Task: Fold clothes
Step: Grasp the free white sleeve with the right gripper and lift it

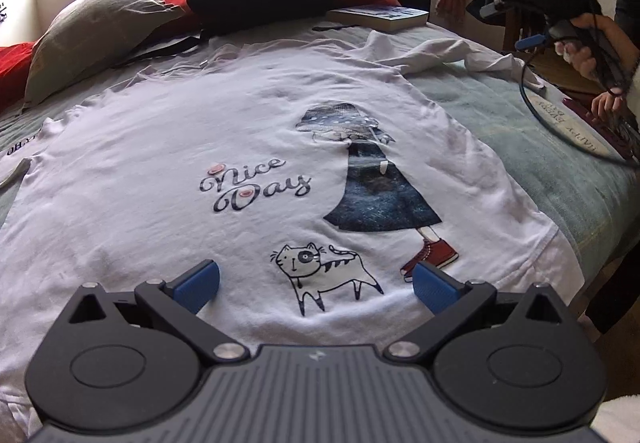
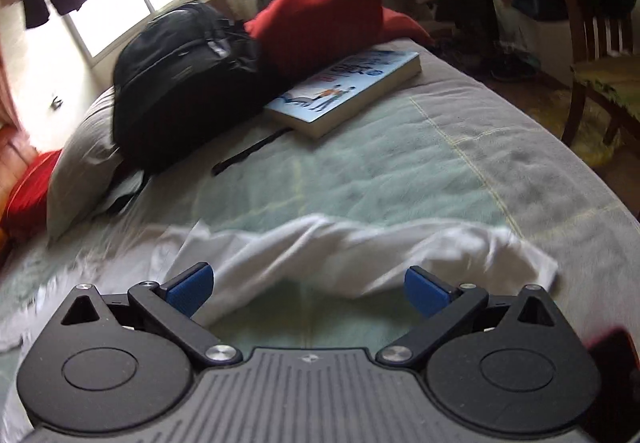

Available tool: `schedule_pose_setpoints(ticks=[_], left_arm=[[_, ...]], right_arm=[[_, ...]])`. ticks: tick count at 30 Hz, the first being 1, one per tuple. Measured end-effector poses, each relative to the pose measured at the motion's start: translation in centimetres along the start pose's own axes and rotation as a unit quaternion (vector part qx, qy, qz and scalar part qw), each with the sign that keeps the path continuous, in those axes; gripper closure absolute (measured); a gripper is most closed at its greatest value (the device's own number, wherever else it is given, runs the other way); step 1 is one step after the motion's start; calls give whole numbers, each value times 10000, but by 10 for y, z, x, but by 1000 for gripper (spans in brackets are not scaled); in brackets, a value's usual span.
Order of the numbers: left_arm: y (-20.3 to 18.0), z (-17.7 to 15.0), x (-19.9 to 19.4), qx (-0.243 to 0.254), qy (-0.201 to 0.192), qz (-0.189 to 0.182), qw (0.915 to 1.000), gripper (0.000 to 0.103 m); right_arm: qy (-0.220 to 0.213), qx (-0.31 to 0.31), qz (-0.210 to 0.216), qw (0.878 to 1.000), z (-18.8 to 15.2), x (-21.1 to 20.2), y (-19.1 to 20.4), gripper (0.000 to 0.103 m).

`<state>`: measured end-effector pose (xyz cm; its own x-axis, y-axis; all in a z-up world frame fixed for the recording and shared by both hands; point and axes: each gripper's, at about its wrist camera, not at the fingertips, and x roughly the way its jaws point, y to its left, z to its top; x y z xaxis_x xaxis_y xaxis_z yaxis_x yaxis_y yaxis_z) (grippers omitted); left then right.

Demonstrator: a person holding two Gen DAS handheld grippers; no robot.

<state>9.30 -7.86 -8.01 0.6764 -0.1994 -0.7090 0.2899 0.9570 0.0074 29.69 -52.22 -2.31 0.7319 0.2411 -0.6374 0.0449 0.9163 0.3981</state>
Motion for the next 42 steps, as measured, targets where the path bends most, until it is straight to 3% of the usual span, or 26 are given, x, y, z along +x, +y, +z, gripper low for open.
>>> schedule_pose_setpoints(ticks=[6, 13, 19, 23, 29, 34, 39, 42], left_arm=[[2, 2, 7, -37, -2, 25, 10000, 1], [4, 2, 7, -71, -20, 55, 10000, 1], [4, 1, 6, -103, -52, 67, 9999, 1], [3, -1, 1, -93, -80, 24, 9999, 1], [-2, -6, -11, -34, -210, -71, 9997, 1], [-6, -9, -17, -7, -282, -153, 9995, 1], [-8, -11, -25, 2, -356, -177, 9992, 1], [-8, -12, -28, 3, -395, -179, 9991, 1]], right_arm=[[471, -48, -201, 9987, 41, 73, -4, 0], [1195, -221, -404, 9918, 41, 124, -6, 0], [1853, -202, -33, 9825, 23, 98, 8, 0], [2000, -364, 335, 9785, -7, 63, 29, 0], [1806, -781, 410, 9796, -60, 8, 60, 0], [1170, -1327, -242, 9839, -111, -24, 76, 0], [1138, -979, -34, 9887, -145, -38, 61, 0], [883, -702, -15, 9936, -152, -55, 49, 0]])
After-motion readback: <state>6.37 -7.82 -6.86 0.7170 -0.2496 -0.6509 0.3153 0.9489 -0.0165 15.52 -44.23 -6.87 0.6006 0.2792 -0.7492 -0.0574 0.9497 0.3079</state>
